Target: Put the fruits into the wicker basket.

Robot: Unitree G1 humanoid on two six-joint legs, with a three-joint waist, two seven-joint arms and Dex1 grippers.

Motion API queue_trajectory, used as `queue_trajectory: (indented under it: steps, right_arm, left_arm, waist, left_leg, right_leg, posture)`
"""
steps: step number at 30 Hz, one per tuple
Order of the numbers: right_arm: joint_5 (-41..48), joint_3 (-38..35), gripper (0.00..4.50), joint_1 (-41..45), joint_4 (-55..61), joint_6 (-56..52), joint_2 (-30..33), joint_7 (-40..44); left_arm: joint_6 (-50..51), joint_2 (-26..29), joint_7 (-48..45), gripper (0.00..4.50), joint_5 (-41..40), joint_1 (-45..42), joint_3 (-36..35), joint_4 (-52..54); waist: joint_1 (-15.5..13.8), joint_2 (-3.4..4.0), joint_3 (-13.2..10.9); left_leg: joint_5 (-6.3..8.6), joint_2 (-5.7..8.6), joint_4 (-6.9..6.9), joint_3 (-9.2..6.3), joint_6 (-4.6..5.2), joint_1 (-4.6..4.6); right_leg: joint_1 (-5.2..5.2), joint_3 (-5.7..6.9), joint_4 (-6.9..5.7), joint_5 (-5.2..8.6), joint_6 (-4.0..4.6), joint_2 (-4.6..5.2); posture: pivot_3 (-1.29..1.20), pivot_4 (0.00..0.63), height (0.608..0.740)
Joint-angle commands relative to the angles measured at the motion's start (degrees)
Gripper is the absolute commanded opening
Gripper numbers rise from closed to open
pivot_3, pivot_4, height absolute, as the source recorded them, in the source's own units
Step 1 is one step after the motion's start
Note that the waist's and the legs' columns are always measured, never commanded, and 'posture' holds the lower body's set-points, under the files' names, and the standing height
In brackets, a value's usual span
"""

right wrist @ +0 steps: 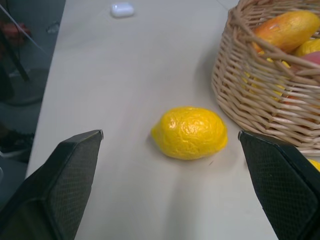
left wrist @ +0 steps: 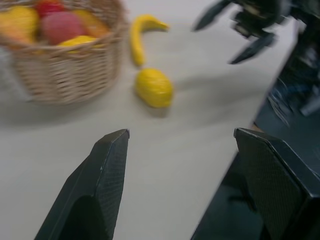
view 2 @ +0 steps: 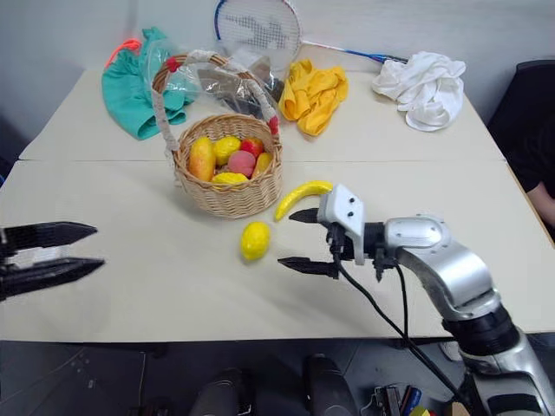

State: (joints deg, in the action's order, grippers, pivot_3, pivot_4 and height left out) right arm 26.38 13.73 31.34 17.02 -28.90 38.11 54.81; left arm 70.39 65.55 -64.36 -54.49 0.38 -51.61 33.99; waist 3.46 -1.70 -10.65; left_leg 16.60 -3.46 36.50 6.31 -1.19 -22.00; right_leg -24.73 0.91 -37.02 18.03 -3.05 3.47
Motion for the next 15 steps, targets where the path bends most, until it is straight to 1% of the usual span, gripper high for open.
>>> queue_trajectory:
  steps: [1, 4, 6, 8, 11, 15]
  right_arm:
    - [-7.9, 5.0, 4.50, 4.4, -6.8, 8.4, -4.9, 0.5]
    - [-10.9, 6.8, 4.50, 7.6, -13.2, 11.4, -10.6, -0.1]
    - [-13.1, 8.2, 4.50, 9.9, -18.1, 13.3, -15.1, -1.2]
    - [-15.0, 9.2, 4.50, 11.1, -21.5, 15.0, -18.1, -1.3]
    - [-16.9, 10.0, 4.50, 12.1, -25.7, 15.8, -20.9, -0.7]
    - [-19.7, 11.5, 4.50, 12.9, -31.5, 16.4, -22.9, 0.3]
  left_arm:
    - [-5.4, 1.8, -0.9, 3.52, -0.1, -1.4, 5.2, 0.5]
    - [-7.1, 2.3, -0.8, 3.52, -0.3, -2.4, 6.9, -1.0]
    - [-8.2, 2.6, -1.4, 3.52, 1.0, -1.5, 6.6, -1.9]
    - [-8.8, 2.7, -1.6, 3.52, 1.6, -0.7, 6.0, -2.7]
    - [-9.1, 2.6, -1.6, 3.52, 1.7, -0.1, 5.1, -3.4]
    - [-9.7, 2.3, -1.1, 3.52, 1.9, 0.4, 4.2, -3.3]
  waist:
    - [0.3, 0.00, 0.0]
    - [0.6, -0.01, 0.0]
    - [0.8, 0.01, 0.0]
    - [1.2, 0.01, 0.0]
    - [1.2, -0.01, 0.0]
    - [1.2, -0.02, 0.0]
  left_leg:
    - [-0.02, -0.01, 0.01, 0.02, 0.01, 0.04]
    - [-0.08, -0.05, 0.10, 0.00, -0.02, 0.02]
    - [-0.07, -0.09, 0.28, -0.01, -0.04, -0.03]
    - [-0.04, -0.16, 0.59, -0.01, -0.10, -0.14]
    - [-0.05, -0.14, 0.64, 0.01, -0.10, -0.16]
    - [-0.08, -0.12, 0.68, 0.01, -0.16, -0.18]
  right_leg:
    - [-0.01, -0.02, -0.07, -0.01, 0.01, -0.03]
    - [-0.09, -0.02, -0.29, -0.01, 0.07, -0.15]
    - [-0.14, -0.02, -0.40, 0.00, 0.09, -0.19]
    - [-0.18, -0.02, -0.51, 0.00, 0.09, -0.24]
    - [-0.18, -0.04, -0.54, -0.01, 0.07, -0.20]
    - [-0.17, -0.04, -0.53, -0.01, 0.07, -0.17]
  posture:
    - [0.00, 0.150, 0.740]
    - [0.00, 0.150, 0.740]
    - [0.00, 0.150, 0.740]
    - [0.00, 0.150, 0.740]
    - [0.00, 0.150, 0.740]
    - [0.00, 0.150, 0.740]
